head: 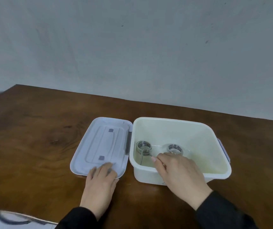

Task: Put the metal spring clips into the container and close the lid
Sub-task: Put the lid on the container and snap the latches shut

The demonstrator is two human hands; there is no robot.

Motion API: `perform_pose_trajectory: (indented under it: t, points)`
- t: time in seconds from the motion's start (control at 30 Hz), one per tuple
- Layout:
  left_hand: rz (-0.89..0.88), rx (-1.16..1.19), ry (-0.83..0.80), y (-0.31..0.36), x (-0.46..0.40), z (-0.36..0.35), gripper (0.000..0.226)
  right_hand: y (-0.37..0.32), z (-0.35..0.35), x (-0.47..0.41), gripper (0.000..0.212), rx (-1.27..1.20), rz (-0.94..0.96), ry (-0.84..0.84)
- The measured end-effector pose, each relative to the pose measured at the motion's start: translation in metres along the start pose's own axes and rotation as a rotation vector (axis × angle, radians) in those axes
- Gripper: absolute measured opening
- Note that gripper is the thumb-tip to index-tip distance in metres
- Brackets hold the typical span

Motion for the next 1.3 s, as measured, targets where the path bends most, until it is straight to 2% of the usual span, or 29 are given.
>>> perform_pose_trajectory:
  t: [0.13, 0.23, 0.3, 0.33, 0.4, 0.47, 0.53, 0.6, 0.67, 0.77, 0.83, 0.9, 1.0, 1.07, 1.1, 1.17, 1.3]
  points:
    - [0.063, 0.084, 0.163, 0.003, -0.004, 0.015, 0.023, 0.001, 0.003, 0.000, 0.045, 0.010, -0.017, -0.044]
    - [0.218, 0.456, 0.364, 0.012, -0.009, 0.057, 0.025, -0.002, 0.007, 0.001, 0.043, -0.041, -0.008, -0.025]
    - [0.259, 0.674, 0.481, 0.021, -0.013, 0.097, 0.027, -0.002, 0.013, 0.004, 0.035, -0.186, 0.014, 0.057]
    - [0.221, 0.745, 0.546, 0.028, -0.015, 0.120, 0.025, -0.001, 0.018, 0.005, 0.030, -0.292, 0.012, 0.130]
    - [0.027, 0.758, 0.718, 0.049, -0.018, 0.168, 0.016, 0.008, 0.034, 0.008, 0.031, -0.487, -0.051, 0.303]
    - [-0.128, 0.762, 0.806, 0.070, -0.023, 0.206, 0.011, 0.026, 0.056, 0.010, 0.044, -0.579, -0.146, 0.484]
    - [-0.162, 0.829, 0.822, 0.089, -0.032, 0.230, 0.020, 0.049, 0.077, 0.011, 0.060, -0.663, -0.233, 0.605]
    - [-0.119, 0.953, 0.715, 0.108, -0.045, 0.241, 0.021, 0.071, 0.096, 0.011, 0.070, -0.836, -0.286, 0.655]
    - [0.005, 1.071, 0.512, 0.126, -0.059, 0.238, 0.025, 0.087, 0.111, 0.016, 0.061, -0.946, -0.307, 0.670]
    - [0.238, 1.213, 0.226, 0.134, -0.080, 0.217, 0.032, 0.107, 0.112, 0.032, 0.049, -0.918, -0.446, 0.653]
    - [0.319, 1.197, 0.056, 0.131, -0.087, 0.197, 0.033, 0.117, 0.103, 0.043, 0.048, -0.926, -0.516, 0.620]
    - [0.308, 1.072, -0.051, 0.128, -0.090, 0.174, 0.027, 0.123, 0.095, 0.049, 0.035, -0.889, -0.538, 0.552]
    - [0.298, 0.853, -0.099, 0.124, -0.091, 0.144, 0.028, 0.131, 0.077, 0.050, 0.020, -0.806, -0.565, 0.413]
    - [0.269, 0.736, -0.107, 0.123, -0.095, 0.133, 0.013, 0.139, 0.063, 0.047, 0.017, -0.739, -0.585, 0.326]
    - [0.255, 0.698, -0.132, 0.122, -0.098, 0.128, 0.011, 0.143, 0.057, 0.046, 0.019, -0.688, -0.599, 0.287]
    - [0.256, 0.642, -0.179, 0.117, -0.109, 0.115, 0.024, 0.150, 0.048, 0.043, 0.025, -0.578, -0.613, 0.226]
    - [0.322, 0.641, -0.263, 0.110, -0.117, 0.093, 0.026, 0.156, 0.041, 0.041, 0.032, -0.607, -0.624, 0.217]
Point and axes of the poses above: each hand's wrist, its own x-axis away from the middle knuckle, its own z-axis out of the back of the hand, y = z × x, the point moved 3 cm from there along -x, towards the middle knuckle, and after that the axes turned 10 degrees about z, right-handed, at the moved point
